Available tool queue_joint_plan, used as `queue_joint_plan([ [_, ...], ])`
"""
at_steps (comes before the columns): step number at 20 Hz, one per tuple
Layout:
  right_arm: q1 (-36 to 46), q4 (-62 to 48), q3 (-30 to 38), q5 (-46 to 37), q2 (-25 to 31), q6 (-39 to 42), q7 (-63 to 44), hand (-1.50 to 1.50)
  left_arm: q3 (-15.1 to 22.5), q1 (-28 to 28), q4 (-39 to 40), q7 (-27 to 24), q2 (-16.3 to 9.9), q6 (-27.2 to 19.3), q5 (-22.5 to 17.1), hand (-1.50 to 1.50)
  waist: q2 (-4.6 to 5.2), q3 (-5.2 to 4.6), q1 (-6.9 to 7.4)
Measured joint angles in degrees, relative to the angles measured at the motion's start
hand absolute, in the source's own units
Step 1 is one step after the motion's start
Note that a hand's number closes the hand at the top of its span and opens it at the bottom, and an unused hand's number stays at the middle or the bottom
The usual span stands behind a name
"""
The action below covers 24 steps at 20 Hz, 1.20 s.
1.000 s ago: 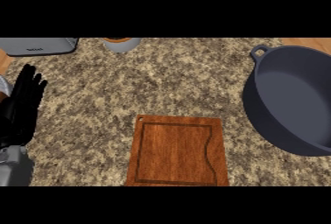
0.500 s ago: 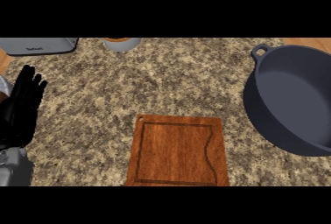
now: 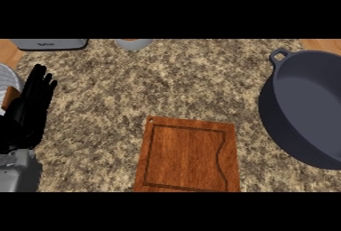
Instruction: Pick the tomato from the cutting board and place it in the pot
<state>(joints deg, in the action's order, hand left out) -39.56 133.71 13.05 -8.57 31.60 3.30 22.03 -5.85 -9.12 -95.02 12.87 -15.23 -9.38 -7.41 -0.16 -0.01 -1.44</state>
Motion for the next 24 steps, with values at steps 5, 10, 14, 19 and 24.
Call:
queue_joint_plan([
  [5, 7.0, -5.5, 9.9, 12.3, 3.8, 5.5, -4.7, 1.5, 1.0, -1.1, -0.3, 1.0, 0.8, -0.3, 0.9, 0.0, 0.13, -0.02, 0.98],
  [10, 17.5, -17.3, 10.9, 14.8, 6.7, 8.6, -7.4, 1.5, 1.3, -1.5, 1.1, -0.6, 1.8, 0.2, 1.3, 0.0, 0.26, 0.01, 1.71],
  [14, 26.2, -27.4, 8.2, 13.1, 6.4, 8.3, -6.7, 1.5, 0.9, -3.1, 0.9, 1.1, 1.3, 0.5, 1.3, 0.0, 0.33, 0.04, 2.14],
  [19, 31.3, -34.4, 7.2, -2.0, 7.4, -1.2, -2.8, 1.5, 1.6, -2.5, 1.4, -0.5, 2.3, 0.6, 1.7, 0.0, 0.56, 0.06, 2.84],
  [24, 41.3, -48.8, 2.6, -12.5, 6.3, -7.9, 0.9, 1.5, 1.8, -3.5, 1.6, 0.3, 2.7, 0.4, 2.1, 0.0, 0.55, 0.07, 3.01],
])
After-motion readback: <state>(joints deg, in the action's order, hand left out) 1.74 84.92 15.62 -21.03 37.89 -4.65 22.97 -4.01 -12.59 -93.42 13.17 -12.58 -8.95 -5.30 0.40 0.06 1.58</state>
